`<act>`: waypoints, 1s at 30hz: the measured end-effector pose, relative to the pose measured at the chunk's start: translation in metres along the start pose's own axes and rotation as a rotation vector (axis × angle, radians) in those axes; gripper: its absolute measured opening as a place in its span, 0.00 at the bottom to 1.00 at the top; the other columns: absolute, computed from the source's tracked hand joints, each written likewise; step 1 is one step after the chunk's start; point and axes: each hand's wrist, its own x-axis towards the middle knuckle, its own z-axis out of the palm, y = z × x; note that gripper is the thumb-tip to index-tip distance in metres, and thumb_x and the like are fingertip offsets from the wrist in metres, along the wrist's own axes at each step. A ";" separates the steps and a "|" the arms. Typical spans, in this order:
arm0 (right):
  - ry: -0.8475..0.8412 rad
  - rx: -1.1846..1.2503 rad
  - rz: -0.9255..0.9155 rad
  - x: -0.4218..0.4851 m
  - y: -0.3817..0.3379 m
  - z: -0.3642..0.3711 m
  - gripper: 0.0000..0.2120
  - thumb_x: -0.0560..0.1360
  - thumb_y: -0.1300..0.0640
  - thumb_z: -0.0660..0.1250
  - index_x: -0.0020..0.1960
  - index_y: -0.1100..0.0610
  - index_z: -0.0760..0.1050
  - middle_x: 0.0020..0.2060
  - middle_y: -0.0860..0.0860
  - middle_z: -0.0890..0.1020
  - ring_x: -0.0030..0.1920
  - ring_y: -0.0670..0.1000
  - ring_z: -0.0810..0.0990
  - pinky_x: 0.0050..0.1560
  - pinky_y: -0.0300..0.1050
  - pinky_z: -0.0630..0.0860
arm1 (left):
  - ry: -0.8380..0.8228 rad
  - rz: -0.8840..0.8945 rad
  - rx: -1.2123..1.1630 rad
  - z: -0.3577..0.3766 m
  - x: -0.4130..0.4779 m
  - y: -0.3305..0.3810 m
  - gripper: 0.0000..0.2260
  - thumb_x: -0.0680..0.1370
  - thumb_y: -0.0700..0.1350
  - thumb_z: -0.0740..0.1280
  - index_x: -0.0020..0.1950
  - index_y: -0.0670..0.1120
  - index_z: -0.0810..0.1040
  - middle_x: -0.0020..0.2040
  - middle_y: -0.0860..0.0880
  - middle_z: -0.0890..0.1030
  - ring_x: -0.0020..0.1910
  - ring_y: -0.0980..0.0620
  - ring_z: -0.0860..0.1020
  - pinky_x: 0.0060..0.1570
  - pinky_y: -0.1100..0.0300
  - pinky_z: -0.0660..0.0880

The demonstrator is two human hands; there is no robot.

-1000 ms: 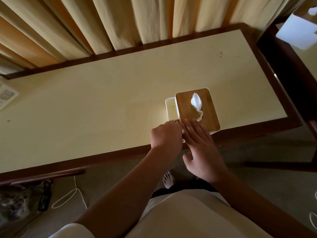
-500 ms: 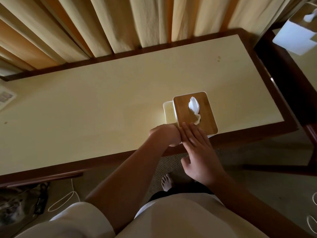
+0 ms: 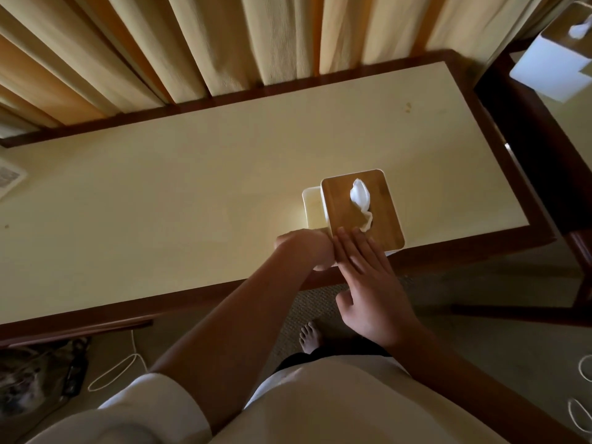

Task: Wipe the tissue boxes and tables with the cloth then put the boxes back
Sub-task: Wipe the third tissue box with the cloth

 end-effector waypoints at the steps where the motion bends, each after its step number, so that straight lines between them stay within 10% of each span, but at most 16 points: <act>1: -0.002 -0.005 -0.005 0.000 0.000 0.000 0.42 0.72 0.58 0.70 0.83 0.60 0.58 0.83 0.55 0.58 0.84 0.54 0.50 0.82 0.59 0.55 | -0.037 0.022 -0.010 -0.004 0.000 0.000 0.11 0.85 0.45 0.64 0.68 0.46 0.73 0.47 0.47 0.76 0.38 0.48 0.79 0.49 0.55 0.83; 5: -0.028 -0.024 -0.004 0.000 -0.001 -0.001 0.42 0.72 0.58 0.68 0.83 0.61 0.57 0.83 0.55 0.57 0.84 0.55 0.49 0.82 0.59 0.55 | -0.189 0.033 -0.087 -0.018 0.000 -0.005 0.21 0.87 0.49 0.64 0.76 0.39 0.66 0.63 0.38 0.78 0.39 0.47 0.82 0.24 0.63 0.78; 14: -0.042 -0.074 0.013 0.000 -0.006 -0.004 0.43 0.72 0.58 0.70 0.83 0.61 0.56 0.83 0.57 0.57 0.84 0.57 0.51 0.82 0.59 0.55 | -0.186 -0.027 -0.231 -0.015 0.014 -0.013 0.16 0.83 0.47 0.68 0.63 0.39 0.69 0.55 0.42 0.75 0.39 0.46 0.80 0.49 0.46 0.85; 22: -0.069 -0.117 0.020 0.000 -0.010 -0.005 0.43 0.73 0.57 0.69 0.83 0.63 0.54 0.83 0.58 0.56 0.84 0.58 0.50 0.82 0.59 0.53 | -0.115 0.220 -0.200 -0.031 -0.008 -0.033 0.13 0.85 0.40 0.62 0.68 0.45 0.80 0.58 0.46 0.81 0.49 0.47 0.87 0.46 0.51 0.87; 30: -0.048 -0.084 0.023 0.001 -0.009 -0.004 0.44 0.71 0.59 0.68 0.83 0.63 0.54 0.84 0.58 0.54 0.84 0.58 0.48 0.83 0.58 0.51 | 0.659 0.366 -0.759 0.005 -0.043 -0.098 0.12 0.82 0.40 0.68 0.56 0.55 0.87 0.51 0.57 0.87 0.51 0.57 0.82 0.50 0.62 0.76</act>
